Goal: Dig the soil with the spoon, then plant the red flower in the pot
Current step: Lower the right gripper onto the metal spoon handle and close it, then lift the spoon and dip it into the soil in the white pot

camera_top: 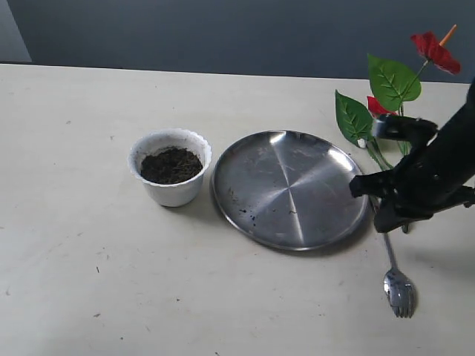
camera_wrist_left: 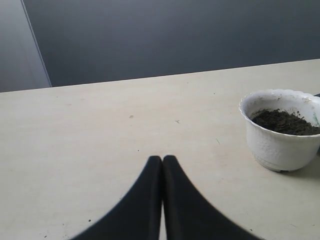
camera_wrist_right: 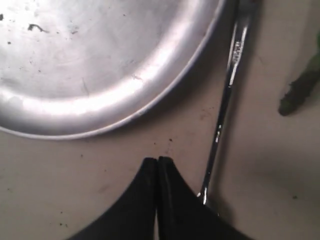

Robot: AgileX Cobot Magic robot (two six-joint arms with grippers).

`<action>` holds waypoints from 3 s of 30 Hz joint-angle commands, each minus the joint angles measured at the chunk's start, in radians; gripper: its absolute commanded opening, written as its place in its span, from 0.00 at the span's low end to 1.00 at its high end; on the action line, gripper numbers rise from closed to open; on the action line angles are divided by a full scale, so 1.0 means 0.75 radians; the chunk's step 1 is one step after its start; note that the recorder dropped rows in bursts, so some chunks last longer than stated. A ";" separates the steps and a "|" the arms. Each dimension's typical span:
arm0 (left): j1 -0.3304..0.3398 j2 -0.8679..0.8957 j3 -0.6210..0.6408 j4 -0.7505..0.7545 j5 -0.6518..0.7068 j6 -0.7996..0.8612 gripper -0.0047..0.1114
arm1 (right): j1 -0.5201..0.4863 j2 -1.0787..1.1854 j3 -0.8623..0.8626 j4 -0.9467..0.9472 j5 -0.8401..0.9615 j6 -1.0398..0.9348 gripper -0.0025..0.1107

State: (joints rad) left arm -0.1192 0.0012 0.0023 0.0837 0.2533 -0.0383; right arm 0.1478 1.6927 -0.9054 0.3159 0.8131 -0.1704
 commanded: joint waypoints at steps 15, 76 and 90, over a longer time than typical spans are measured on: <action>-0.007 -0.002 -0.003 0.001 -0.018 -0.006 0.05 | 0.135 0.059 -0.008 -0.504 -0.165 0.464 0.02; -0.007 -0.002 -0.003 0.001 -0.018 -0.006 0.05 | 0.135 0.096 -0.008 -0.464 -0.053 0.440 0.02; -0.007 -0.002 -0.003 0.001 -0.018 -0.006 0.05 | 0.138 -0.235 -0.011 -0.048 -0.330 0.124 0.02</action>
State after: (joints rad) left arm -0.1192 0.0012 0.0023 0.0837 0.2533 -0.0383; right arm 0.2545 1.5260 -0.9100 0.1052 0.6851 0.0809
